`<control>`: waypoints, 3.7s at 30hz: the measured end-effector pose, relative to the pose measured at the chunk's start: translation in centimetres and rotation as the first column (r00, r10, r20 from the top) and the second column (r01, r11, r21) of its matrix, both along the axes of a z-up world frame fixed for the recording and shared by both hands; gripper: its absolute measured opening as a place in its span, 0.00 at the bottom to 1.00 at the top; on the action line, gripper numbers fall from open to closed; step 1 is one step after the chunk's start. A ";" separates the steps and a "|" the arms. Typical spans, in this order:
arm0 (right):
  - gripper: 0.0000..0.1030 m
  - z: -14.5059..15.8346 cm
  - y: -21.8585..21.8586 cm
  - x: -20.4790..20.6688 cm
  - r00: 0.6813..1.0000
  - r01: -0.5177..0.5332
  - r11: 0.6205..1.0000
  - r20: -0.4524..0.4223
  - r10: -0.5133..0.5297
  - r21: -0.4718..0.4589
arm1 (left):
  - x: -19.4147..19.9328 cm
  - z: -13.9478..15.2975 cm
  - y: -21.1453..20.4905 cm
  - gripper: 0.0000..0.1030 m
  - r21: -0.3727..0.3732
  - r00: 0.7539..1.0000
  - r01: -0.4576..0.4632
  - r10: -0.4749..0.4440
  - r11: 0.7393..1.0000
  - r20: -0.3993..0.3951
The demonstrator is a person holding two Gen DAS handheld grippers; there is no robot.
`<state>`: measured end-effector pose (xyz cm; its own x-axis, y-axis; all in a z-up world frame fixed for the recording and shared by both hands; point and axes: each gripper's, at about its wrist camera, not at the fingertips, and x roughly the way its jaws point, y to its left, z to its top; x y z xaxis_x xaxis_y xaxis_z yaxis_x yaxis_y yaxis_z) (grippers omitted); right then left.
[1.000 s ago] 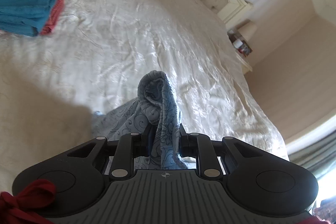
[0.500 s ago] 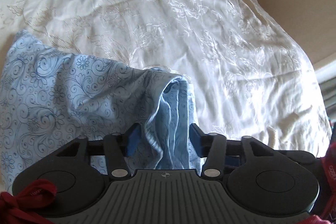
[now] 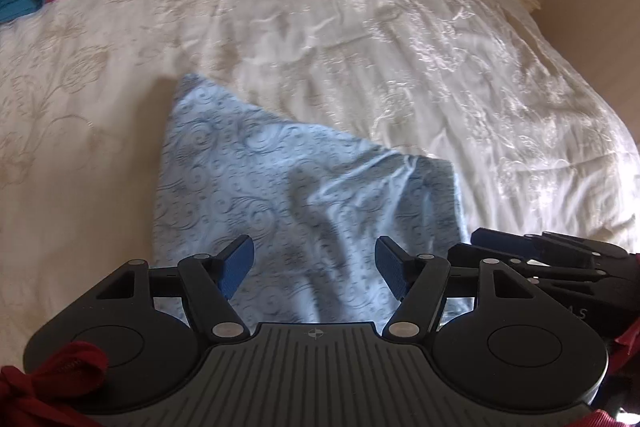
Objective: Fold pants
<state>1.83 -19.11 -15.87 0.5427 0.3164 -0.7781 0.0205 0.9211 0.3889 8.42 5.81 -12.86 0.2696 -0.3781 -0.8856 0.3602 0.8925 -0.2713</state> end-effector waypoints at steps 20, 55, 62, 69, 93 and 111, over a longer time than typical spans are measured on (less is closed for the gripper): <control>0.41 0.0 -1.4 -2.0 0.980 0.198 0.980 -0.021 -0.197 0.037 | 1.6 0.3 1.9 0.63 0.019 0.995 0.101 -0.101 0.995 -0.006; 0.63 -3.6 -2.0 1.7 0.980 0.167 0.966 -0.140 -0.141 0.197 | 7.4 -2.8 2.3 0.64 0.008 0.997 0.062 -0.062 0.998 -0.039; 0.63 -4.7 -1.1 -0.1 0.971 0.187 0.967 -0.181 -0.156 0.170 | 3.8 -1.7 5.0 0.64 0.033 0.996 0.084 -0.083 0.996 -0.030; 0.60 -5.4 -1.3 -0.9 0.962 0.233 0.954 -0.189 -0.198 0.187 | 1.8 -1.3 5.6 0.64 0.029 0.996 0.082 -0.081 0.996 -0.027; 0.43 -1.4 -2.7 -3.1 0.951 0.289 0.950 -0.148 -0.271 0.118 | 1.7 -0.1 2.3 0.64 -0.001 0.983 0.179 -0.179 0.984 0.032; 0.42 -3.4 -5.3 1.8 0.926 0.369 0.914 -0.150 -0.347 0.166 | 10.3 -2.1 -0.5 0.64 0.025 0.992 0.092 -0.093 0.995 0.082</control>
